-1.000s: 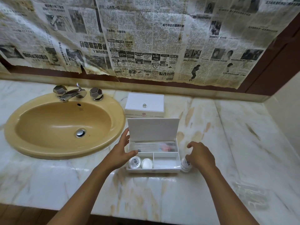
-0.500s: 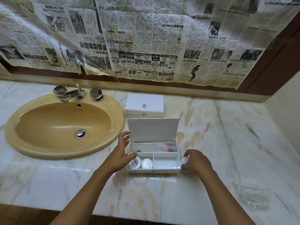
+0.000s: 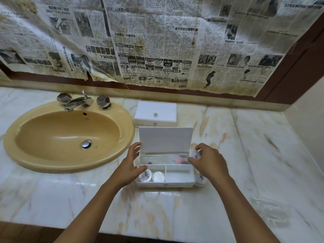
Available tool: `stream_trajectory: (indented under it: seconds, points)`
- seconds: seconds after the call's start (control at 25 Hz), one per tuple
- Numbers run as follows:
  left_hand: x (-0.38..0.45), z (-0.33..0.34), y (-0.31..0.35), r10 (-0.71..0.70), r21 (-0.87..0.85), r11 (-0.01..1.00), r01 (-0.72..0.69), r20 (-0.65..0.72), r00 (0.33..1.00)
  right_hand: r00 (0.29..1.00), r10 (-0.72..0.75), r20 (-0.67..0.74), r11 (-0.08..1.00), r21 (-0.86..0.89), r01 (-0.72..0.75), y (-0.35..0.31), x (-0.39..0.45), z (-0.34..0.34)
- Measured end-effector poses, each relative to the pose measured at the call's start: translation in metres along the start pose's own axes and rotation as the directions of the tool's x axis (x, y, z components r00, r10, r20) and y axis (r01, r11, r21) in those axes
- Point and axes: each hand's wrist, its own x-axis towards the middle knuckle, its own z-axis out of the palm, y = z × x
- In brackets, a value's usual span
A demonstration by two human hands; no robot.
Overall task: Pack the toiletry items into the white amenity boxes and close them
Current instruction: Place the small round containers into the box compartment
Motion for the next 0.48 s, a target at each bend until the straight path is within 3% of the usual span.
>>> stream_trajectory:
  seconds: [0.24,0.48]
  points:
    - [-0.003,-0.003,-0.001,0.01,0.024,1.0,-0.01,0.001,1.0,0.952,-0.269,0.147,0.958,-0.062,0.28,-0.048,-0.025,0.034]
    - [-0.002,-0.003,-0.008,-0.023,0.026,0.999,0.022,0.019,1.0,0.909,-0.349,0.226,0.899,-0.192,0.393,-0.067,-0.025,0.059]
